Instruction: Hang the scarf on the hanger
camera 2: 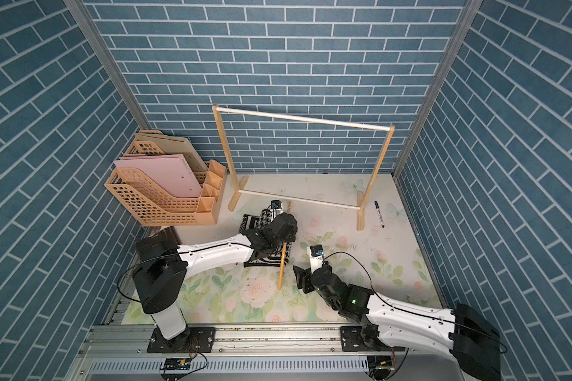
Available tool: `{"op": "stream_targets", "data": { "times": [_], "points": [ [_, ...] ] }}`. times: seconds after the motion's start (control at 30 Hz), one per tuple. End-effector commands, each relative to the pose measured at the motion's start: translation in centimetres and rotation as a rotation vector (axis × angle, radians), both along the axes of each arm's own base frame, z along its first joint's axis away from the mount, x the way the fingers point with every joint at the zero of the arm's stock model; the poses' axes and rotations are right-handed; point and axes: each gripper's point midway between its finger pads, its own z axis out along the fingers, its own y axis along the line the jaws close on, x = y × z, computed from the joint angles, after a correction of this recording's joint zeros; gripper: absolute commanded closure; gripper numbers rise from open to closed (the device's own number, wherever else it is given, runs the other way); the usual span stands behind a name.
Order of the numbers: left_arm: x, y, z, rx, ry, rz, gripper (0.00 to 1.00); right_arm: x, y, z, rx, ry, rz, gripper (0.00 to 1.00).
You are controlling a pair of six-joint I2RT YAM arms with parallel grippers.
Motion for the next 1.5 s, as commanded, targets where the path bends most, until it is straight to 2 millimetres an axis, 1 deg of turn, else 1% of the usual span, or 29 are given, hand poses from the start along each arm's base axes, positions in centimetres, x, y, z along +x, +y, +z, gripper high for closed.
{"op": "stream_targets", "data": {
  "times": [0.0,0.07,0.23,0.4,0.53,0.7,0.9,1.13,1.33,1.47],
  "points": [
    [-0.6,0.9,-3.0,0.105,0.056,0.025,1.0,0.8,1.8,1.6,-0.027,-0.035,-0.06,0.27],
    [-0.7,0.6,-3.0,0.099,0.051,0.03,1.0,0.8,3.3,1.7,-0.027,-0.04,-0.047,0.28],
    [-0.9,0.4,-3.1,0.09,0.045,0.043,1.0,0.9,5.0,1.5,0.01,-0.025,-0.042,0.3],
    [-1.1,0.2,-2.9,0.065,0.036,0.042,1.0,1.2,5.2,0.0,0.013,0.0,-0.082,0.31],
    [-1.2,0.2,-2.7,0.054,0.034,0.037,1.0,1.5,5.3,-0.8,0.028,-0.007,-0.102,0.35],
    [-1.3,0.3,-2.8,0.05,0.034,0.034,1.0,1.9,5.6,-1.0,0.046,-0.021,-0.12,0.42],
    [-1.5,0.5,-2.4,0.036,0.024,0.036,1.0,2.3,6.1,-1.6,0.016,-0.024,-0.132,0.45],
    [-1.5,0.7,-2.4,0.038,0.022,0.039,1.0,2.4,6.7,-2.4,0.003,-0.013,-0.136,0.53],
    [-1.4,0.6,-2.8,0.043,0.025,0.038,1.0,2.5,6.5,-2.3,0.002,-0.018,-0.147,0.58],
    [-1.4,0.5,-2.9,0.043,0.027,0.037,1.0,2.6,6.4,-2.5,-0.006,-0.02,-0.153,0.59]
  ]
}}
